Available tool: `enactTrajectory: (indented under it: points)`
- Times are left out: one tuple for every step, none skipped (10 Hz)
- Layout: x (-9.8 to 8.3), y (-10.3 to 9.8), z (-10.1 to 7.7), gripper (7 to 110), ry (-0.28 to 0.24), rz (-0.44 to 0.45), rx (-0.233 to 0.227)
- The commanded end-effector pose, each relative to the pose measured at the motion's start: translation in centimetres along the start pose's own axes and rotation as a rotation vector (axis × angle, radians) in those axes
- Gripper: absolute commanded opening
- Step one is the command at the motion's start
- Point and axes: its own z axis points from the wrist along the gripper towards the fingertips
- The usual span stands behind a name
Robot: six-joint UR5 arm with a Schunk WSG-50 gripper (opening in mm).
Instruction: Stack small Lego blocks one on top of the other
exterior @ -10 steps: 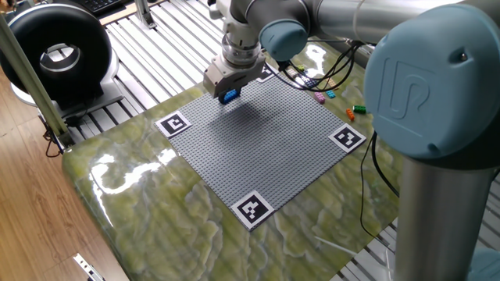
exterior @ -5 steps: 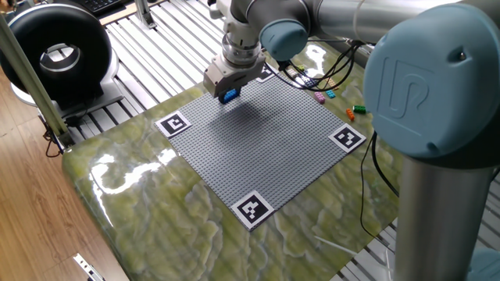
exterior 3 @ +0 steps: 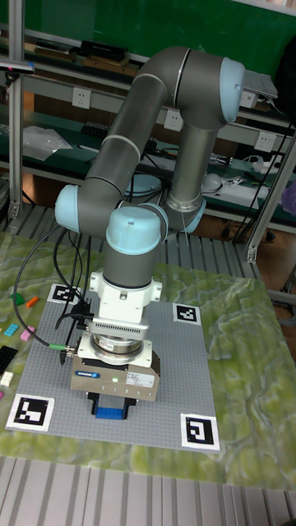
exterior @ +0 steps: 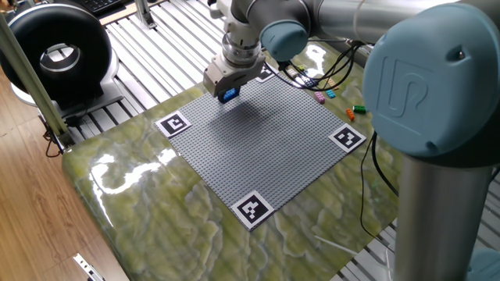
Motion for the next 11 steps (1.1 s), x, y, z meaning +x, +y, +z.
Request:
enactTrajectory:
  points:
    - [-0.4,0.0,0.0,44,-0.012,0.013,-0.012]
    - [-0.5,0.2,0.1,44,-0.021,0.017,-0.014]
    - [-0.6,0.2,0.2,66,-0.024,0.015,-0.014]
    - [-0.7,0.3,0.1,66,-0.026,0.015,-0.016]
    - [-0.6,0.3,0.0,66,-0.023,0.018,-0.013]
    - [-0.6,0.2,-0.2,66,-0.018,0.016,-0.011]
    - [-0.6,0.1,-0.3,66,-0.017,0.013,-0.012]
    - [-0.7,0.0,-0.4,66,-0.013,0.011,-0.015]
    - [-0.6,0.1,-0.5,66,-0.012,0.011,-0.016]
    - [-0.5,-0.2,-0.8,66,-0.004,-0.005,-0.011]
    - [-0.6,-0.7,-1.1,66,-0.003,-0.036,0.004]
